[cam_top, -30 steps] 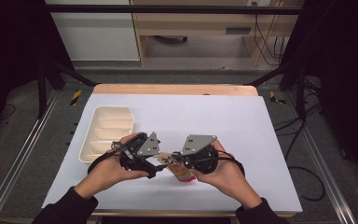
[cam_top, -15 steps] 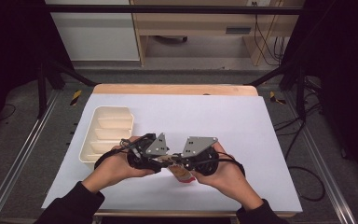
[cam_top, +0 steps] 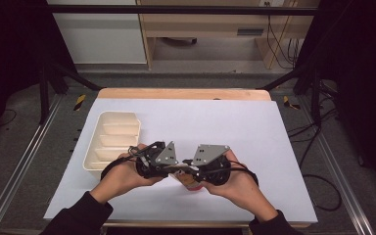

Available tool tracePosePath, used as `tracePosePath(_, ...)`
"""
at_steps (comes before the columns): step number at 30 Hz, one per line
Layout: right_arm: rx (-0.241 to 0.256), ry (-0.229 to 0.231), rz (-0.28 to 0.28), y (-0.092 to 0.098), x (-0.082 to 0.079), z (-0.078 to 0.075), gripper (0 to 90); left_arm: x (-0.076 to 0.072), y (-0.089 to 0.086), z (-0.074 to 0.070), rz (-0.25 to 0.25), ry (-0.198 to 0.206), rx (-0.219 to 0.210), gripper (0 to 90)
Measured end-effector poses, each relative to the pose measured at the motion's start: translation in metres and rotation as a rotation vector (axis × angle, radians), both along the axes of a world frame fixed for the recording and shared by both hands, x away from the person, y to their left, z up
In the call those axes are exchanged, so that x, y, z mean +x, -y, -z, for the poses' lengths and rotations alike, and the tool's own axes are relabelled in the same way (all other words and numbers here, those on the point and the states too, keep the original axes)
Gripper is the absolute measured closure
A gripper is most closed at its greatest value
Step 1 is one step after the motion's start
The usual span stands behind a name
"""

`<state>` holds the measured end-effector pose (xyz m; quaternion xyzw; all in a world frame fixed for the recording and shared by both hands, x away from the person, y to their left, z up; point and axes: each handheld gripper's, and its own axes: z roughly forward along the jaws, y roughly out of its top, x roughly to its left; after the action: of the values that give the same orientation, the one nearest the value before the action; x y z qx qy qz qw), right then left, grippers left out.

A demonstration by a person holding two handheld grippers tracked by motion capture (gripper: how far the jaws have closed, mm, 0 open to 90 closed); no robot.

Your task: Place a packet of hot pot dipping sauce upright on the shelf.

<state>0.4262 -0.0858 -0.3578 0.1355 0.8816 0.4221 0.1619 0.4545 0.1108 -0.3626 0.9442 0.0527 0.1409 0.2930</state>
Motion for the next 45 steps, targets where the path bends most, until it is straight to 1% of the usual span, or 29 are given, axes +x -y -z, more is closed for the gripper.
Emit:
tracePosePath(6, -0.023, 0.004, 0.032, 0.002, 0.0, 0.01, 55.8, -0.002, -0.001, 0.0, 0.014, 0.001, 0.014, 76.2)
tracePosePath(10, -0.022, 0.011, 0.074, 0.008, -0.001, 0.02, 42.4, -0.003, -0.001, 0.0, 0.016, 0.004, 0.018, 76.3)
tracePosePath(11, -0.022, 0.011, 0.074, 0.008, -0.001, 0.02, 42.4, -0.003, -0.001, 0.0, 0.016, 0.004, 0.018, 76.3)
tracePosePath(12, -0.017, 0.008, 0.095, 0.012, -0.002, 0.027, 32.0, -0.003, -0.001, 0.0, 0.015, 0.0, 0.014, 76.3)
tracePosePath(13, -0.017, 0.008, 0.095, 0.012, -0.002, 0.027, 32.0, -0.003, -0.001, 0.0, 0.015, 0.0, 0.014, 76.3)
tracePosePath(14, -0.025, -0.001, 0.113, 0.015, -0.004, 0.034, 22.6, -0.003, -0.001, 0.0, 0.02, 0.001, 0.021, 76.3)
tracePosePath(16, -0.052, -0.001, 0.142, 0.019, -0.005, 0.04, 17.1, -0.003, -0.001, 0.0, 0.019, -0.002, 0.019, 76.3)
tracePosePath(17, -0.052, -0.001, 0.142, 0.019, -0.005, 0.04, 17.1, -0.003, -0.001, 0.0, 0.019, -0.002, 0.019, 76.3)
tracePosePath(18, -0.058, -0.002, 0.16, 0.021, -0.005, 0.043, 16.2, -0.003, -0.001, 0.0, 0.019, -0.005, 0.021, 76.3)
tracePosePath(20, -0.043, -0.02, 0.192, 0.028, -0.004, 0.05, 14.0, -0.002, -0.001, 0.0, 0.019, -0.018, 0.013, 76.3)
tracePosePath(22, -0.023, -0.024, 0.221, 0.034, -0.004, 0.054, 13.5, -0.002, -0.001, 0.0, 0.021, -0.021, 0.009, 76.3)
tracePosePath(23, -0.002, -0.04, 0.259, 0.039, -0.004, 0.061, 12.4, -0.001, -0.001, 0.0, 0.02, -0.021, 0.012, 76.3)
tracePosePath(25, 0.012, -0.043, 0.265, 0.044, -0.004, 0.066, 8.1, -0.001, -0.001, 0.0, 0.02, -0.026, 0.012, 76.3)
tracePosePath(26, 0.012, -0.043, 0.265, 0.044, -0.004, 0.066, 8.1, -0.001, 0.0, -0.001, 0.019, -0.026, 0.014, 76.3)
tracePosePath(27, 0.016, -0.049, 0.275, 0.047, -0.004, 0.069, 7.2, -0.001, 0.0, -0.001, 0.017, -0.027, 0.016, 76.4)
tracePosePath(28, 0.01, -0.042, 0.315, 0.052, -0.005, 0.072, 7.3, -0.001, 0.001, -0.001, 0.014, -0.027, 0.018, 76.3)
tracePosePath(29, 0.01, -0.042, 0.315, 0.052, -0.005, 0.072, 7.3, -0.001, 0.001, -0.001, 0.014, -0.027, 0.018, 76.3)
tracePosePath(30, 0.009, -0.031, 0.338, 0.056, -0.005, 0.075, 7.5, 0.0, 0.002, -0.001, 0.006, -0.034, 0.007, 76.3)
tracePosePath(31, 0.005, -0.03, 0.346, 0.057, -0.005, 0.077, 8.0, 0.0, 0.002, -0.001, 0.006, -0.034, 0.007, 76.3)
tracePosePath(32, -0.007, -0.025, 0.365, 0.059, -0.005, 0.08, 8.3, 0.002, 0.003, -0.002, 0.006, -0.038, 0.009, 76.3)
tracePosePath(33, -0.016, -0.028, 0.373, 0.059, -0.005, 0.082, 8.3, 0.003, 0.003, -0.002, 0.004, -0.039, 0.012, 76.4)
tracePosePath(34, -0.036, -0.038, 0.386, 0.061, -0.003, 0.085, 8.6, 0.003, 0.004, -0.002, 0.002, -0.04, 0.014, 76.4)
tracePosePath(35, -0.036, -0.038, 0.386, 0.061, -0.003, 0.085, 8.6, 0.003, 0.004, -0.002, 0.002, -0.04, 0.014, 76.3)
tracePosePath(36, -0.045, -0.043, 0.404, 0.064, -0.002, 0.087, 9.2, 0.004, 0.005, -0.003, -0.002, -0.042, 0.016, 76.4)
tracePosePath(38, -0.046, -0.052, 0.422, 0.067, -0.001, 0.088, 10.0, 0.005, 0.007, -0.003, 0.001, -0.044, 0.021, 76.4)
tracePosePath(41, -0.051, -0.041, 0.434, 0.069, -0.001, 0.088, 10.7, 0.006, 0.009, -0.004, 0.008, -0.042, 0.032, 76.4)
tracePosePath(42, -0.047, -0.035, 0.445, 0.071, -0.001, 0.087, 10.9, 0.008, 0.011, -0.006, 0.012, -0.045, 0.041, 76.4)
tracePosePath(44, -0.04, -0.035, 0.449, 0.072, -0.001, 0.087, 10.9, 0.009, 0.012, -0.006, 0.013, -0.046, 0.048, 76.4)
tracePosePath(45, -0.032, -0.031, 0.453, 0.074, -0.001, 0.086, 11.1, 0.011, 0.015, -0.007, 0.017, -0.05, 0.061, 76.4)
